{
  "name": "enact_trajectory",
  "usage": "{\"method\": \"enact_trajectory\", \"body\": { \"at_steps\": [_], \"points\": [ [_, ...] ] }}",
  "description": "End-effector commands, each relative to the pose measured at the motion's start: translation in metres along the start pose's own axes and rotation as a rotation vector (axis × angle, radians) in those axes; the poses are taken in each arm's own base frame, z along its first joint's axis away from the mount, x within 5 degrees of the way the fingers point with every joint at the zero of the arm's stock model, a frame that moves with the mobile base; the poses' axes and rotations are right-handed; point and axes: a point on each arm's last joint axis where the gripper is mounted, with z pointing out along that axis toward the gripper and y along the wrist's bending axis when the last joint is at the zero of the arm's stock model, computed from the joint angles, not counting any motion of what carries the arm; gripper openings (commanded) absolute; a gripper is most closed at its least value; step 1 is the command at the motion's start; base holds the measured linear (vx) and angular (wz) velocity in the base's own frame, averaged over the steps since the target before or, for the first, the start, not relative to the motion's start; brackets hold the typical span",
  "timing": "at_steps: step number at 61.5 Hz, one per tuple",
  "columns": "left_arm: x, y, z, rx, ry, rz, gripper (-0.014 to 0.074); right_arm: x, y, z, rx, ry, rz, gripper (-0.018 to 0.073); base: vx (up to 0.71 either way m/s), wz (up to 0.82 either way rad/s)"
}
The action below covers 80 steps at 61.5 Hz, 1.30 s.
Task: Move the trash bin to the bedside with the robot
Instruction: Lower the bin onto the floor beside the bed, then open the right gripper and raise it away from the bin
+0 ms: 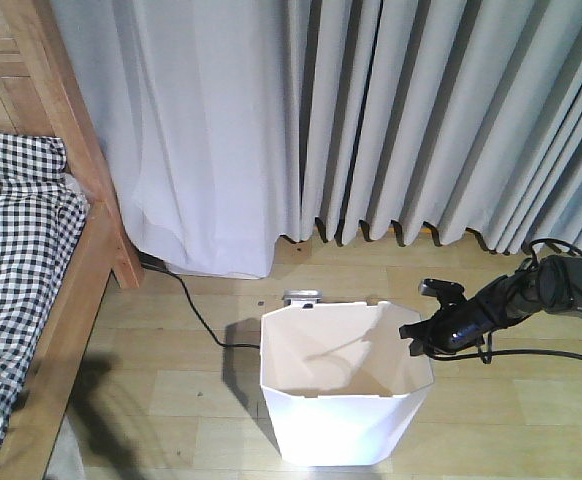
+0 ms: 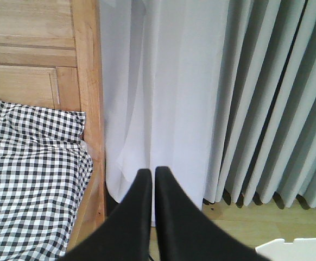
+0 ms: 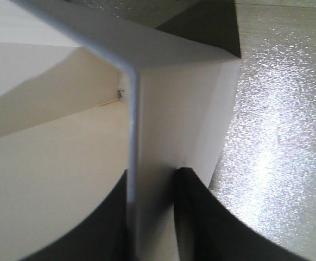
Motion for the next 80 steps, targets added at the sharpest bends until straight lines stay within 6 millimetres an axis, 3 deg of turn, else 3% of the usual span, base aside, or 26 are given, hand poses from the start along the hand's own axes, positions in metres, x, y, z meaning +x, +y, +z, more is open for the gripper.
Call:
{"method": "enact_trajectory", "body": {
  "at_steps": [1,38,66,80],
  "points": [
    [-0.003,0.0,0.0,0.004,-0.072,-0.009,-0.0006,-0.031,0.011,-0.031,-0.037,-0.067,-0.019,0.0212,0.0,0.0],
    [-0.003,0.0,0.0,0.004,-0.072,-0.009,-0.0006,-0.042,0.007,-0.037,0.002,-0.069,-0.029,0.0542,0.0,0.0],
    [-0.003,0.0,0.0,0.004,-0.072,-0.009,-0.0006,-0.042,0.007,-0.041,0.008,-0.084,0.026,0.0549,0.0,0.0],
    [-0.003,0.0,0.0,0.004,-0.072,-0.009,-0.0006,-0.029,0.01,-0.08,0.205,-0.165,0.018,0.0549,0.0,0.0]
  ]
}}
